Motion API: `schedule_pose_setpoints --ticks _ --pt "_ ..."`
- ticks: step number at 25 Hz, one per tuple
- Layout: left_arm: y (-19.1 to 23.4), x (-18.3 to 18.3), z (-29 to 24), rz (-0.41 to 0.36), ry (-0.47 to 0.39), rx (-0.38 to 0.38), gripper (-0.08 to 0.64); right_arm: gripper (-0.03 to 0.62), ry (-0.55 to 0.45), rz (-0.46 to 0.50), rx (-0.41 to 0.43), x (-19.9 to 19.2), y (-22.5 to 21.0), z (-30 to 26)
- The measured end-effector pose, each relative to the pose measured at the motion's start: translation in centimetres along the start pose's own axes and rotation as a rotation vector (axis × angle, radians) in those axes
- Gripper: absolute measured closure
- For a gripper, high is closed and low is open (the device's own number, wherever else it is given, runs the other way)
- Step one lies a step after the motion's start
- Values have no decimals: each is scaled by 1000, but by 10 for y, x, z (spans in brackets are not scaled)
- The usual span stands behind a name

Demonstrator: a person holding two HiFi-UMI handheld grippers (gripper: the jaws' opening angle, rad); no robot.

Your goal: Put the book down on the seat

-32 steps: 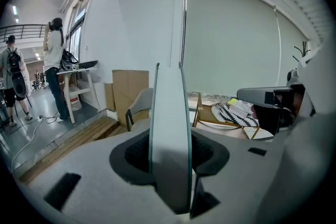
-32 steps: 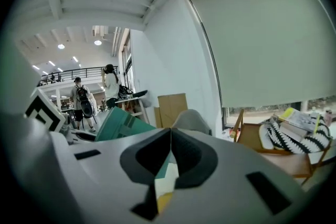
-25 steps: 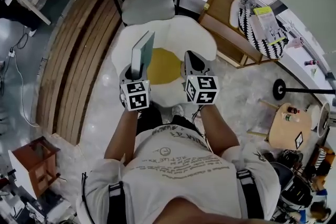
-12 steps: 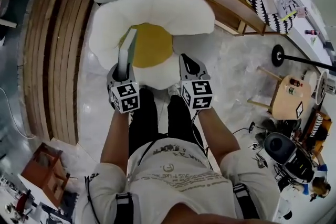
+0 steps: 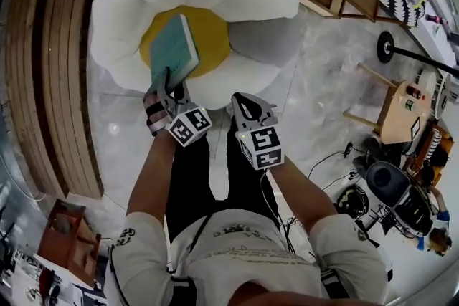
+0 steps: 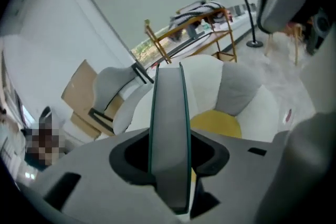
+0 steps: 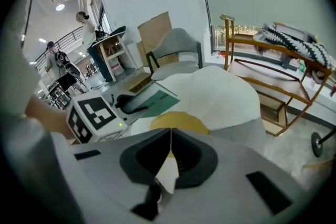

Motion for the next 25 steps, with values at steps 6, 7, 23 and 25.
schedule_pose_setpoints --ticks 6,7,23,25 --pt "-49 -33 -33 -461 -153 -20 390 563 34 -5 -46 -41 -16 -16" --pt "-55 -40 -37 -515 -172 -19 390 563 40 -17 -52 -47 -19 -19" --pt "-163 -96 -69 -837 -344 -238 358 565 76 44 21 -98 -4 -25" --pt "-170 -101 -72 -804 -320 -286 342 563 67 49 0 -100 -9 -28"
Point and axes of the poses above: the fingertips, and each gripper's own axes: z backward along the fingers, y to its left, x out of its top, the point moved 5 cm from there along z, backward along the fingers, and after that the axes turned 10 degrees about -y, right-handed, at the moved point
